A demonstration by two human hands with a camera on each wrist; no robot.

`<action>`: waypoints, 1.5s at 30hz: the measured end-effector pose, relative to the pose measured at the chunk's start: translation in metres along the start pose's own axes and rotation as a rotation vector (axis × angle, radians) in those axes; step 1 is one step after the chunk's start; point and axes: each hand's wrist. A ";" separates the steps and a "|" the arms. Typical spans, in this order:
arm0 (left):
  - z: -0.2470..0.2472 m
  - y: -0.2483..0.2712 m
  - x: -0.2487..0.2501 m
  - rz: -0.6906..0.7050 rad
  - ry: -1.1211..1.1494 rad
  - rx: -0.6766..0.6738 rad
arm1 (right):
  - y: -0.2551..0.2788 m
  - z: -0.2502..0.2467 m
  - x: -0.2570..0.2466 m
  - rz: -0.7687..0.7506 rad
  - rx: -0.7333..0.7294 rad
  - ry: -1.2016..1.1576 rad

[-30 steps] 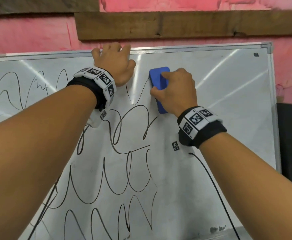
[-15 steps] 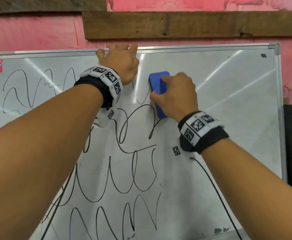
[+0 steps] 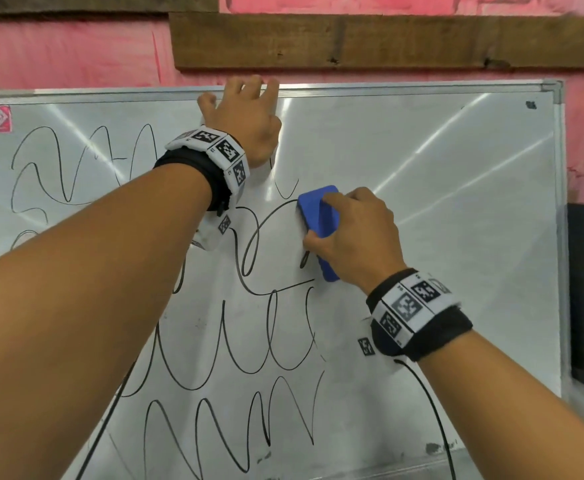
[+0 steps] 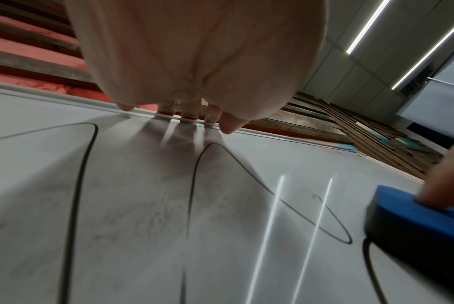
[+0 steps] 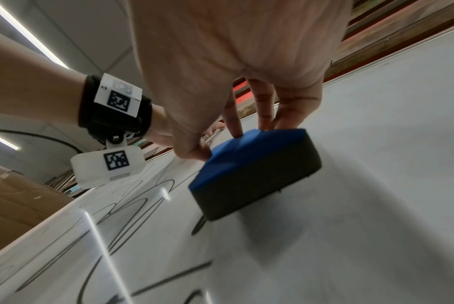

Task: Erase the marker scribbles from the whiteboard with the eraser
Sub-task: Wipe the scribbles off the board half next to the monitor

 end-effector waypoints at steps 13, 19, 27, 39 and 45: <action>-0.001 0.001 0.003 -0.023 0.005 -0.035 | 0.045 0.011 0.011 0.025 -0.068 0.006; -0.001 0.001 0.006 -0.042 -0.004 -0.036 | 0.019 0.000 0.008 0.040 -0.012 -0.001; 0.002 0.006 0.009 -0.051 0.010 -0.050 | 0.059 0.011 0.014 0.066 -0.125 0.006; 0.000 0.068 0.019 -0.014 0.140 0.022 | 0.101 0.018 0.021 0.103 -0.224 0.045; 0.009 0.125 0.027 0.057 0.187 0.008 | 0.120 0.020 0.024 0.126 -0.271 0.060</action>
Point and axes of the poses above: each hand's wrist, its own y-axis away from the middle knuckle, its own z-axis out of the palm, x = y × z, and after that the axes turned 14 degrees about -y, right-handed
